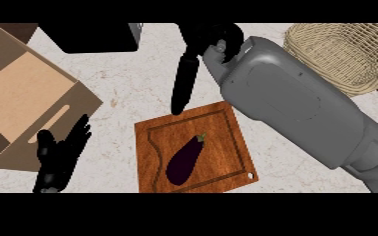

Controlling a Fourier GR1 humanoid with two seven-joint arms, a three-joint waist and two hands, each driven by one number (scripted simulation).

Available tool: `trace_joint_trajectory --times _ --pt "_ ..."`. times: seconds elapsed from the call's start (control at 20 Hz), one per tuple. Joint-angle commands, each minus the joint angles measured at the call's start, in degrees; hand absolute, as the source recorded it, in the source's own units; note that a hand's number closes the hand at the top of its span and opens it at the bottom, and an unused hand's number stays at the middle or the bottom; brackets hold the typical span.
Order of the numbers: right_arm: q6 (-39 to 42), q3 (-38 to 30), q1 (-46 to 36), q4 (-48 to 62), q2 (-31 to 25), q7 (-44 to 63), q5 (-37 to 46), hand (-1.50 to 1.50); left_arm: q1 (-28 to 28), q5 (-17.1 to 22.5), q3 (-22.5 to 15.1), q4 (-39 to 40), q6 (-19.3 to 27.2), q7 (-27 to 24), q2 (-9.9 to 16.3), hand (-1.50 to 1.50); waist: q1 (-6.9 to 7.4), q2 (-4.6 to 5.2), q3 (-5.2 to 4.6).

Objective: Pick the eggplant from the cutting board and place it in the basket

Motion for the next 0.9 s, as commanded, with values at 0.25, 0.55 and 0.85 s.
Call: trace_joint_trajectory --times 0.25,0.55,0.85 --pt "-3.8 5.7 4.8 -6.7 1.3 13.9 0.8 -1.50 2.1 -0.4 -0.8 4.0 -1.2 -0.2 -1.3 0.00 0.04 0.77 -0.42" --pt "-6.6 9.3 9.2 -6.1 1.9 12.1 5.0 -1.50 1.3 1.0 1.2 2.1 -2.9 2.8 1.2 0.00 0.92 1.01 -0.39" --pt "-9.4 14.4 16.5 -6.3 3.5 10.4 7.6 -1.50 1.7 0.2 0.9 3.0 -2.7 1.4 -0.1 0.00 0.91 1.07 -0.38"
